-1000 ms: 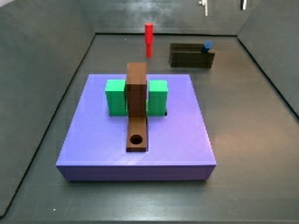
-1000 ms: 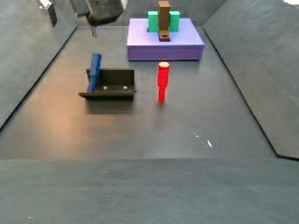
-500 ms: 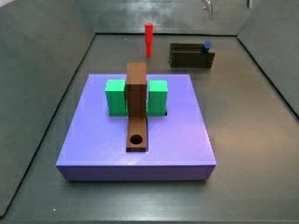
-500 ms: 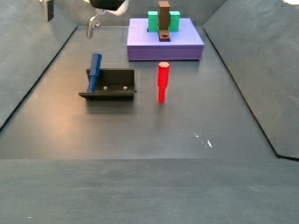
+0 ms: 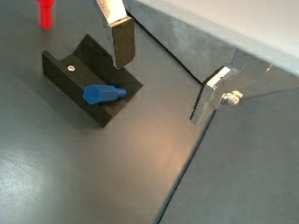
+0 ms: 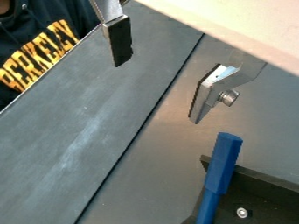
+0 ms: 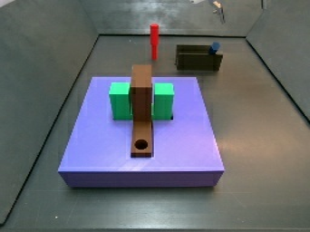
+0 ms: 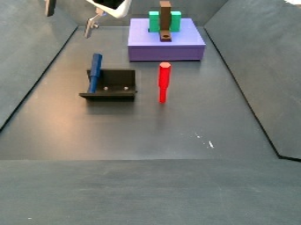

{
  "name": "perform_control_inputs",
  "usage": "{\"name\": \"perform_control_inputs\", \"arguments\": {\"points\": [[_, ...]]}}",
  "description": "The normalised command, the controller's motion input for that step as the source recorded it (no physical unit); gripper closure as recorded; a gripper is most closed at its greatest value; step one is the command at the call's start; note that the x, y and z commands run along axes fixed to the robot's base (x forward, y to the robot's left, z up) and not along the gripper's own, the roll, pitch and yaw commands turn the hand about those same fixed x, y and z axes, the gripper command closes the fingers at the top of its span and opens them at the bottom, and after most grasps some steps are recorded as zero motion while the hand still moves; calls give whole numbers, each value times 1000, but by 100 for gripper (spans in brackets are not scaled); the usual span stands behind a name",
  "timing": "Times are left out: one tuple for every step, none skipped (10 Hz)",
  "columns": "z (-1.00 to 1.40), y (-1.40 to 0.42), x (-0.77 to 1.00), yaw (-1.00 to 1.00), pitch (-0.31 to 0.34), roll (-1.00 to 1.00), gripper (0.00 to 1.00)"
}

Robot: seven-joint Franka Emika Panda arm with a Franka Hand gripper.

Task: Pick up the blue object. Move up. Place the blue object on the fixture. Regrasp the blue object. Move to above the board. Insert the blue object.
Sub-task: Regrasp the blue object.

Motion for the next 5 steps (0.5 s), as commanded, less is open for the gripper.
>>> {"name": "perform_control_inputs", "arguments": {"points": [[-66, -157, -6, -9, -306, 1000, 0], [-11, -114, 0, -14, -306, 1000, 0], [0, -106, 0, -46, -277, 1000, 0], [-146, -66, -137, -77, -194, 1000, 0], [-309, -91, -66, -54, -206, 1000, 0]]}}
